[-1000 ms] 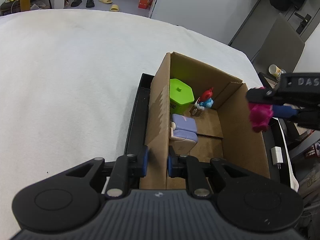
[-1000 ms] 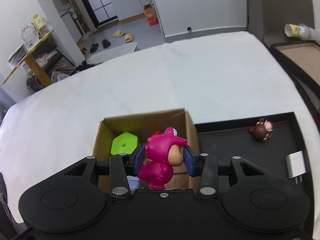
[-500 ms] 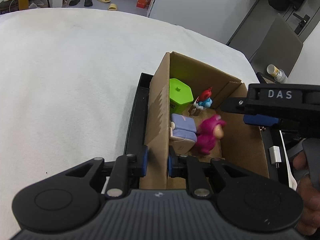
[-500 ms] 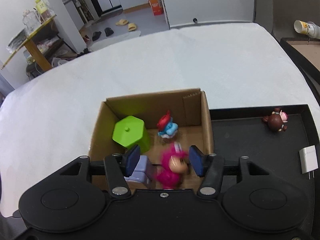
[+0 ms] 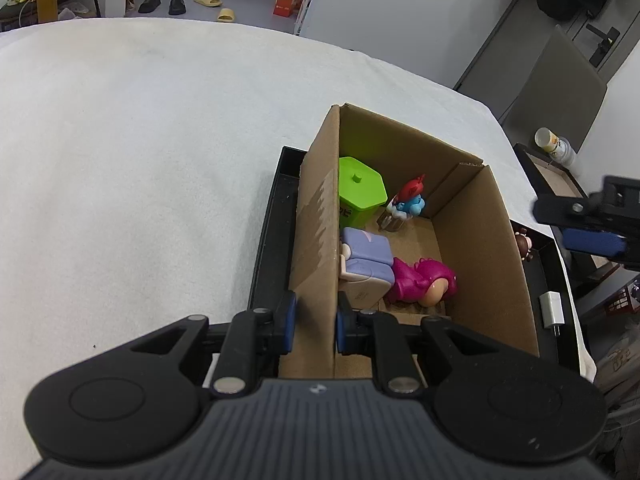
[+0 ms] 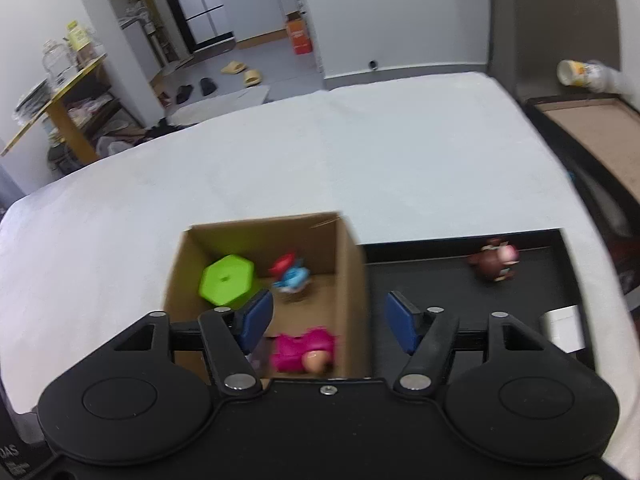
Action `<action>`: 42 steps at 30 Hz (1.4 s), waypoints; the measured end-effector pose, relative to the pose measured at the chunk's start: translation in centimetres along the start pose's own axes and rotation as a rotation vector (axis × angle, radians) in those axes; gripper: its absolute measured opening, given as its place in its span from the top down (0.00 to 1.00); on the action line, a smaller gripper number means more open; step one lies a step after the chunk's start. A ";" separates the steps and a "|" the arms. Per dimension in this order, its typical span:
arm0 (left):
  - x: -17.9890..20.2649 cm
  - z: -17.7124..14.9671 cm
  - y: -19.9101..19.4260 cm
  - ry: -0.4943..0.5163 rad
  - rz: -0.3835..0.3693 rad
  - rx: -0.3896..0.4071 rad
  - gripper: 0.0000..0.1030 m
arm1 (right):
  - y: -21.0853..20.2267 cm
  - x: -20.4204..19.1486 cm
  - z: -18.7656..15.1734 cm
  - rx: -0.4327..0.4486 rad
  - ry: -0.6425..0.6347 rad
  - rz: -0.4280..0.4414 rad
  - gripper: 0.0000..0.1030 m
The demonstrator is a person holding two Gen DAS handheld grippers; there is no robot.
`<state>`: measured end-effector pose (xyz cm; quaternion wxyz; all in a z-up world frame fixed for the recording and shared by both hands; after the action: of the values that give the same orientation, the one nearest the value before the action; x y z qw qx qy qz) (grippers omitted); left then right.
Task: Organize rigid objects
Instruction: 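Carry the pink figure into the box and open the right tool, then grasp the white plug charger on the tray with the right tool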
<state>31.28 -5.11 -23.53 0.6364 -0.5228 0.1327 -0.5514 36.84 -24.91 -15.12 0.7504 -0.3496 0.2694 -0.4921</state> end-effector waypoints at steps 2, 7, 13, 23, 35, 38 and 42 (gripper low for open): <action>0.0 0.0 0.0 0.001 0.002 0.001 0.84 | -0.2 1.4 -0.2 -0.008 0.007 -0.019 0.38; 0.0 0.0 0.0 0.001 0.004 0.001 0.84 | -0.5 4.4 -1.1 -0.021 0.007 -0.069 0.38; 0.0 0.0 0.2 0.010 0.013 0.000 0.84 | -0.2 7.1 -2.6 -0.049 -0.022 -0.108 0.41; 0.0 -0.2 0.8 0.032 0.037 -0.005 0.84 | 2.2 12.8 -5.8 -0.134 0.026 -0.177 0.51; 0.1 -0.6 1.6 0.049 0.066 -0.019 0.84 | 4.9 17.0 -8.7 -0.213 0.063 -0.230 0.60; 0.1 -0.7 1.8 0.053 0.070 -0.022 0.84 | 5.5 17.6 -9.1 -0.231 0.059 -0.240 0.60; 0.1 -0.7 2.0 0.054 0.078 -0.026 0.84 | 6.4 17.5 -9.6 -0.252 0.022 -0.241 0.61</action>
<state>31.95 -5.84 -25.40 0.6468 -0.5105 0.1773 -0.5381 39.64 -41.92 -27.08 0.6333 -0.4651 0.2934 -0.5445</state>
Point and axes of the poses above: each gripper's, at about its wrist camera, not at the fingertips, and y roughly the way its jaws point, x to its right, z to its top, the point moved 10 cm from there along y, roughly the way its jaws point, and after that the axes turned 14 degrees about -y, right-handed, at the moved point
